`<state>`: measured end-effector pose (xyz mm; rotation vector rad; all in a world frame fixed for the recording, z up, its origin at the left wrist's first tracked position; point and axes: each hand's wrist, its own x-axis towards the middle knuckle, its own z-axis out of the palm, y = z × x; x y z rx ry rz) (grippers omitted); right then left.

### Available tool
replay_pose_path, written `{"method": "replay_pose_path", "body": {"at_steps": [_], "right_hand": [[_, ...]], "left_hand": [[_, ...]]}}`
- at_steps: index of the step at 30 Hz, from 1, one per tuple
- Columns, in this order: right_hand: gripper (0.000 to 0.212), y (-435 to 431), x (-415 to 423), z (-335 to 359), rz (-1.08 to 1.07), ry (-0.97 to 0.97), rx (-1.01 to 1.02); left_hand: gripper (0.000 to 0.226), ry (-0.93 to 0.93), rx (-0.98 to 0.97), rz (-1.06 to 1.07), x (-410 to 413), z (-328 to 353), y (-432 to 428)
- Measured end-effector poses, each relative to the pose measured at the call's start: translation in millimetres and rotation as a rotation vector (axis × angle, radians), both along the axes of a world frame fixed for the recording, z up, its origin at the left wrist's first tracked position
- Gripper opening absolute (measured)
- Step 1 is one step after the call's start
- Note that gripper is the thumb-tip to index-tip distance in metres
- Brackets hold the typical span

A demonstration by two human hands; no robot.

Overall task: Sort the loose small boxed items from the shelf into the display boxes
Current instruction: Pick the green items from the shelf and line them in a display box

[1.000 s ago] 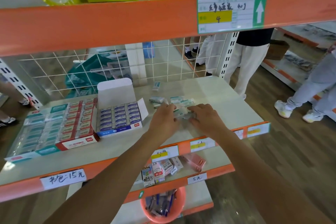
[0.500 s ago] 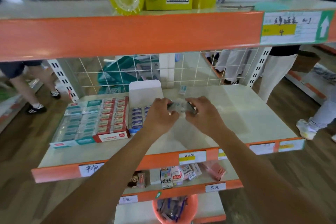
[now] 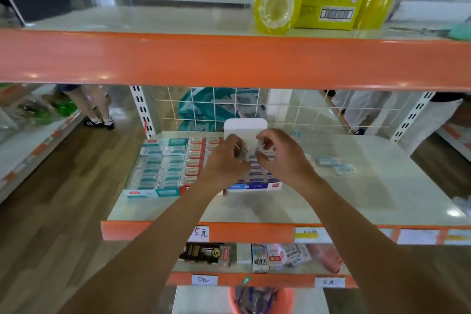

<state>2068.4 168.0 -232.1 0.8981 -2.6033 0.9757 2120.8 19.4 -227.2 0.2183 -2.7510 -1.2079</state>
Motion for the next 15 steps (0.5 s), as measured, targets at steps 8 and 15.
{"method": "replay_pose_path", "body": {"at_steps": [8, 15], "right_hand": [[0.036, -39.2, 4.5, -1.8, 0.037, -0.045, -0.027], [0.053, -64.2, 9.0, -0.7, 0.048, -0.060, 0.074]], "left_hand": [[0.036, 0.045, 0.043, 0.050, 5.9, 1.8, -44.4], [0.035, 0.101, 0.015, 0.052, 5.2, -2.6, -74.6]]}}
